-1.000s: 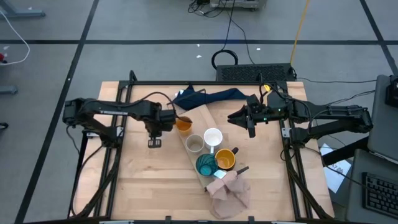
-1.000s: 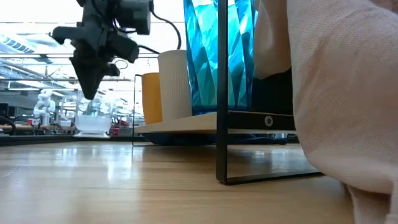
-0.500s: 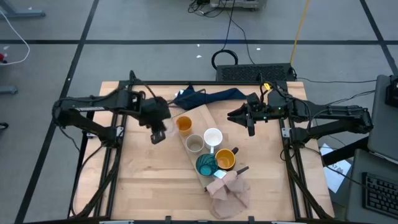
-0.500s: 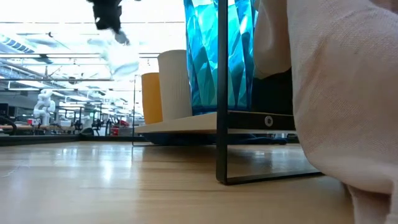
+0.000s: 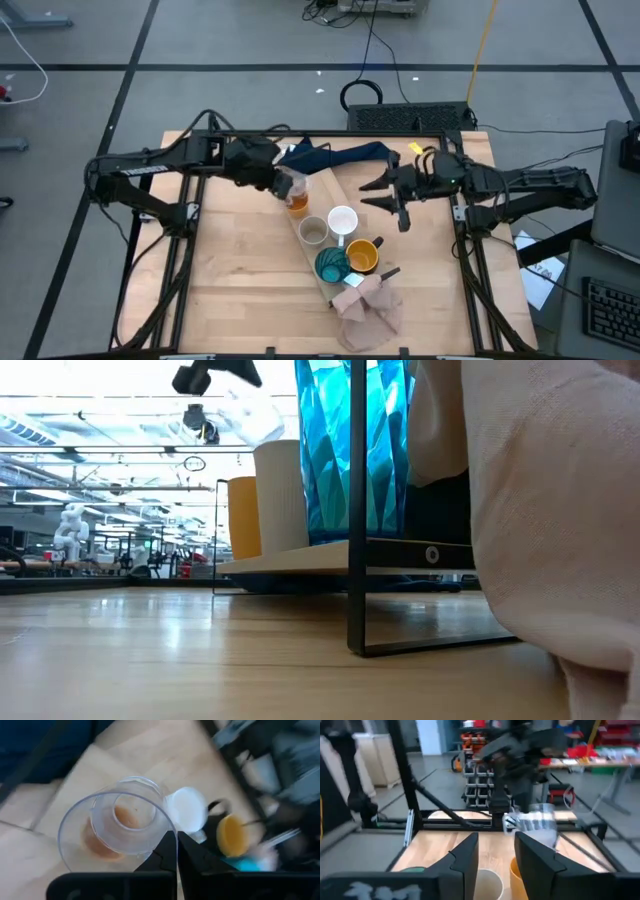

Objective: Stack small to large cups/mugs on shelf
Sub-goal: Put the transparent mug on the shelf

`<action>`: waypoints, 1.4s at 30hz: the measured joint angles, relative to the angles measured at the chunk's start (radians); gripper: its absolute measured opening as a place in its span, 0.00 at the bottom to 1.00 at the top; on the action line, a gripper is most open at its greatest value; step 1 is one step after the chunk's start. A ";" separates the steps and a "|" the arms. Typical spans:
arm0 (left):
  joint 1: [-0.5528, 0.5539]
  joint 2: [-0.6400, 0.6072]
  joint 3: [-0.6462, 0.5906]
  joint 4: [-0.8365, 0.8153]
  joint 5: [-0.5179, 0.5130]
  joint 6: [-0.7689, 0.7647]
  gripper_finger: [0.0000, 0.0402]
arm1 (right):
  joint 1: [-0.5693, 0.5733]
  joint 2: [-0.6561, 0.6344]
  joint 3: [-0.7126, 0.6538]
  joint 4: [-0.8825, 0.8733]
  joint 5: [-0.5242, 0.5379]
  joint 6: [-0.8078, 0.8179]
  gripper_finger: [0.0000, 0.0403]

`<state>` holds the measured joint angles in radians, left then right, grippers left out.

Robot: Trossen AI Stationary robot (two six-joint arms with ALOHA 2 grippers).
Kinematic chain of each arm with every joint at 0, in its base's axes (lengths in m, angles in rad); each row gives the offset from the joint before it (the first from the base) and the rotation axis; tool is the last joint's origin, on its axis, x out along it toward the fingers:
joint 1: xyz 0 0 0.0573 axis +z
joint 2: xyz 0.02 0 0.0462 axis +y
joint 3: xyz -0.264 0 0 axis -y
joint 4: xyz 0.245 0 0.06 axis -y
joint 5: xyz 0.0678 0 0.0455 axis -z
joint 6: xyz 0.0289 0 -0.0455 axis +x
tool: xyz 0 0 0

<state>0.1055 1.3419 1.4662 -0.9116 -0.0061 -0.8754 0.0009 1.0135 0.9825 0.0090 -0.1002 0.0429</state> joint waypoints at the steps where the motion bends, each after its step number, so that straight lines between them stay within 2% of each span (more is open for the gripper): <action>1: -0.001 -0.003 0.000 0.033 0.000 -0.035 0.00 | 0.011 0.005 0.000 0.006 0.000 -0.030 0.30; 7: -0.031 -0.002 0.001 0.208 -0.067 -0.189 0.00 | 0.070 0.074 0.000 0.041 -0.001 -0.115 0.33; 13: -0.049 0.024 0.000 0.212 -0.096 -0.334 0.00 | 0.120 0.159 0.032 0.079 -0.001 -0.172 0.33; 16: -0.061 0.036 0.002 0.233 -0.099 -0.354 0.00 | 0.130 0.194 0.074 0.071 0.003 -0.226 0.33; 22: -0.074 0.055 0.002 0.266 -0.082 -0.365 0.00 | 0.115 0.244 0.163 0.019 0.105 -0.317 0.33; 28: -0.073 0.055 0.002 0.283 -0.105 -0.365 0.00 | 0.068 0.285 0.206 -0.025 0.104 -0.235 0.33; 42: -0.071 0.054 0.002 0.315 -0.137 -0.357 0.00 | 0.093 0.365 0.208 -0.028 0.100 -0.202 0.33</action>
<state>0.0341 1.3956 1.4677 -0.5968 -0.1432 -1.2325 0.0940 1.3787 1.1904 -0.0193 -0.0006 -0.1594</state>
